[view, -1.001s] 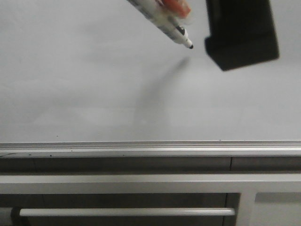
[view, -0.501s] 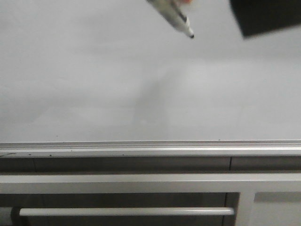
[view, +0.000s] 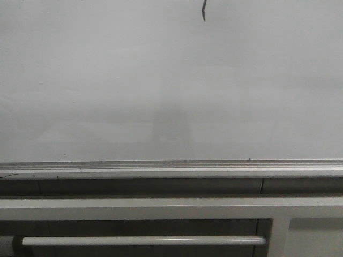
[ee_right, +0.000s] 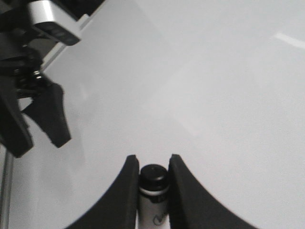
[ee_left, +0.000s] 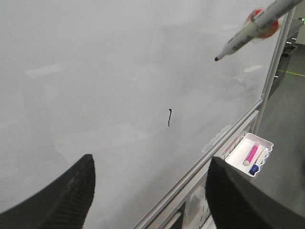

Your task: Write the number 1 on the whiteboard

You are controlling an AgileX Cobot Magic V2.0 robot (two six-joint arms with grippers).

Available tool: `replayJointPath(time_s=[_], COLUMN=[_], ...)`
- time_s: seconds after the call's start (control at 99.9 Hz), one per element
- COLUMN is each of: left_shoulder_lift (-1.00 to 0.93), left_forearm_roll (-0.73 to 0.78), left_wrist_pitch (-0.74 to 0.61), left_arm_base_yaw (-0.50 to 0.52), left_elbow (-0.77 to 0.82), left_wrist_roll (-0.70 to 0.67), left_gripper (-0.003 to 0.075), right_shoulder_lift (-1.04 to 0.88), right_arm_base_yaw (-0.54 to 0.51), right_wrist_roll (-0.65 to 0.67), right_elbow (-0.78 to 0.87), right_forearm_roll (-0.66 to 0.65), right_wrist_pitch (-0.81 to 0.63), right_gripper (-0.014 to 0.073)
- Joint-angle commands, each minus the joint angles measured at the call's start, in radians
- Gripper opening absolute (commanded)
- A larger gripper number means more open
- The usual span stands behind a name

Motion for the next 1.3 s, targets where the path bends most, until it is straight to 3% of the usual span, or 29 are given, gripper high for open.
replayJointPath(time_s=[0.0, 0.1, 0.601, 0.751, 0.931, 1.021, 1.141, 1.292], left_shoulder_lift=[0.003, 0.003, 0.003, 0.003, 0.003, 0.003, 0.003, 0.003], left_forearm_roll=[-0.068, -0.068, -0.068, -0.068, -0.068, -0.068, -0.068, -0.068], left_wrist_pitch=[0.002, 0.002, -0.003, -0.01, -0.012, -0.02, -0.035, -0.071], left_arm_base_yaw=[0.003, 0.003, 0.003, 0.003, 0.003, 0.003, 0.003, 0.003], left_elbow=[-0.033, -0.033, -0.033, -0.033, -0.033, -0.033, -0.033, -0.033], left_wrist_roll=[-0.003, -0.003, -0.003, -0.003, -0.003, -0.003, -0.003, -0.005], left_gripper=[0.0455, 0.0438, 0.0437, 0.0437, 0.0437, 0.0435, 0.0355, 0.0147], right_shoulder_lift=[-0.038, -0.062, -0.064, -0.064, -0.086, -0.117, -0.172, -0.229], right_arm_base_yaw=[0.002, 0.002, 0.002, 0.002, 0.002, 0.002, 0.002, 0.002], right_wrist_roll=[-0.005, -0.005, -0.005, -0.005, -0.005, 0.008, 0.011, 0.011], right_elbow=[-0.038, -0.038, 0.005, 0.005, 0.005, 0.005, 0.005, 0.007], right_forearm_roll=[0.058, 0.119, 0.174, 0.263, 0.279, 0.363, 0.534, 0.616], right_wrist_pitch=[-0.054, -0.077, -0.136, -0.179, -0.232, -0.294, -0.473, -0.651], right_gripper=[-0.0053, -0.0053, -0.0053, -0.0053, -0.0053, -0.0053, -0.0053, -0.0053])
